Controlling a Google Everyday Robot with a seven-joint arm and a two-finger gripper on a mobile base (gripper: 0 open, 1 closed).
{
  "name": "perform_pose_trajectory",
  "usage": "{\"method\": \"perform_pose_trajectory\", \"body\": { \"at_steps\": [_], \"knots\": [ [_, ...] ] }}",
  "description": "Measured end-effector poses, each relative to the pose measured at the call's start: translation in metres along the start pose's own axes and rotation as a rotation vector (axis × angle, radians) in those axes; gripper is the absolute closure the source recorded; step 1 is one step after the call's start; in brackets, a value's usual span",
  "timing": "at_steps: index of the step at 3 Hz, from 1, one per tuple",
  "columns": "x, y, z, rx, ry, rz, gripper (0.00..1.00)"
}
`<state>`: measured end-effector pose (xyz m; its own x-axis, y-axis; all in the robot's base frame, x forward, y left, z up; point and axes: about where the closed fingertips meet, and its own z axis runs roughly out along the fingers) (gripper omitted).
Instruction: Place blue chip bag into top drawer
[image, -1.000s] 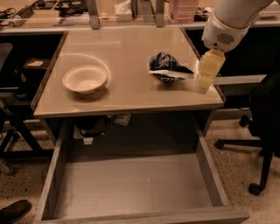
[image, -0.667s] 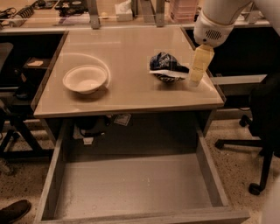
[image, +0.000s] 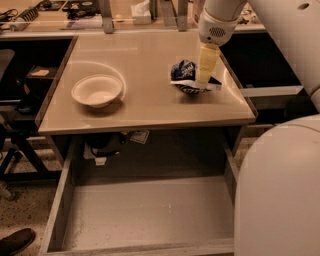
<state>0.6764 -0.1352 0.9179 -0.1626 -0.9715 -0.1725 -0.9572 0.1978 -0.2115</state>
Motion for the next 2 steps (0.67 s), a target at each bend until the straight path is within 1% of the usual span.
{"method": "perform_pose_trajectory", "body": {
  "at_steps": [1,2],
  "knots": [
    [-0.014,0.0,0.012,-0.034,-0.015,-0.009,0.0],
    [-0.016,0.008,0.032,-0.085,-0.025,-0.002,0.0]
  ]
}}
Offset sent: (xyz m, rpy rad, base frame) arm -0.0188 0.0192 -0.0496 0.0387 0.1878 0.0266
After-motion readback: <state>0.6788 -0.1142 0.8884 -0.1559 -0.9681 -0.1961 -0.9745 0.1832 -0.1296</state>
